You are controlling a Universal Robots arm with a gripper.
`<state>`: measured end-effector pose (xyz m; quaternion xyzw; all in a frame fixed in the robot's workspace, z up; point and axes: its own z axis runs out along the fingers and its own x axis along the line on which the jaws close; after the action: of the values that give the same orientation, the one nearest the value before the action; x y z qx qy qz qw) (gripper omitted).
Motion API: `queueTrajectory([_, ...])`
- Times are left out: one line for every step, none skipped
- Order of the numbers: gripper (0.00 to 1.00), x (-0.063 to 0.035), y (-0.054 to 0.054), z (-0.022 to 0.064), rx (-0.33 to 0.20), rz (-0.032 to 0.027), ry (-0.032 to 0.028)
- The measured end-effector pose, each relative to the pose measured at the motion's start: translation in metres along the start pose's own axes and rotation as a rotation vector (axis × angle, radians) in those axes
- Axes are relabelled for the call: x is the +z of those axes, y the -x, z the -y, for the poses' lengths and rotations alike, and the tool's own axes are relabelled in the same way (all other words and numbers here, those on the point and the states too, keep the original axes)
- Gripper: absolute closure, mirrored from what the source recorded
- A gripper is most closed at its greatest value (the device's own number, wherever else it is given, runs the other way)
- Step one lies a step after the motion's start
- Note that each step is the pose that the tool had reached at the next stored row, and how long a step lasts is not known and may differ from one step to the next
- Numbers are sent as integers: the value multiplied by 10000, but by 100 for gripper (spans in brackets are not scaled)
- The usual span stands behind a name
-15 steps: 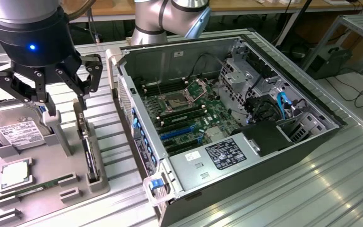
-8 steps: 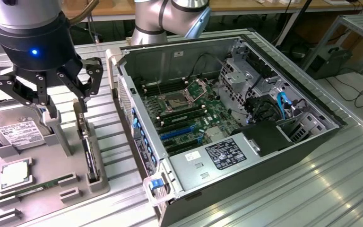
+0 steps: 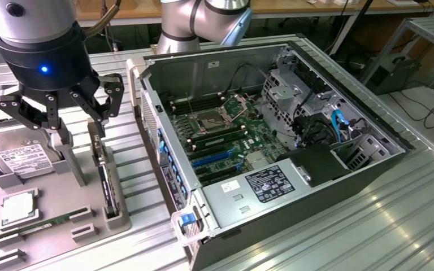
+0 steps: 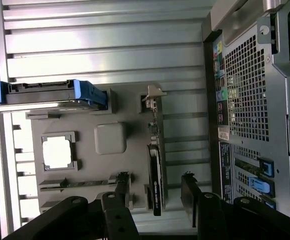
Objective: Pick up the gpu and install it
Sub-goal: 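Pick up the gpu and move the gpu toward the slot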
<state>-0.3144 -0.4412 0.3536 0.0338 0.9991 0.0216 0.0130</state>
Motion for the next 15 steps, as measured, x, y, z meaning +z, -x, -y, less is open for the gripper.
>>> queueTrajectory([45,4,0,10,-4,-1,-1])
queueTrajectory([45,10,0,19,-18,0,1])
queueTrajectory([45,19,1,31,-51,0,3])
queueTrajectory([45,29,1,35,-91,-1,5])
queueTrajectory([45,37,1,40,-140,-4,5])
queueTrajectory([45,44,1,45,-183,-7,5])
queueTrajectory([45,51,1,51,-230,-10,6])
queueTrajectory([45,56,2,60,-274,-13,6])
queueTrajectory([45,61,3,71,-321,-13,9])
queueTrajectory([45,63,3,79,-348,-15,9])
queueTrajectory([45,70,4,95,-386,-16,11])
queueTrajectory([45,74,5,103,-408,-17,11])
queueTrajectory([45,76,5,108,-421,-17,12])
queueTrajectory([45,79,5,115,-439,-18,12])
queueTrajectory([45,81,6,121,-453,-19,12])
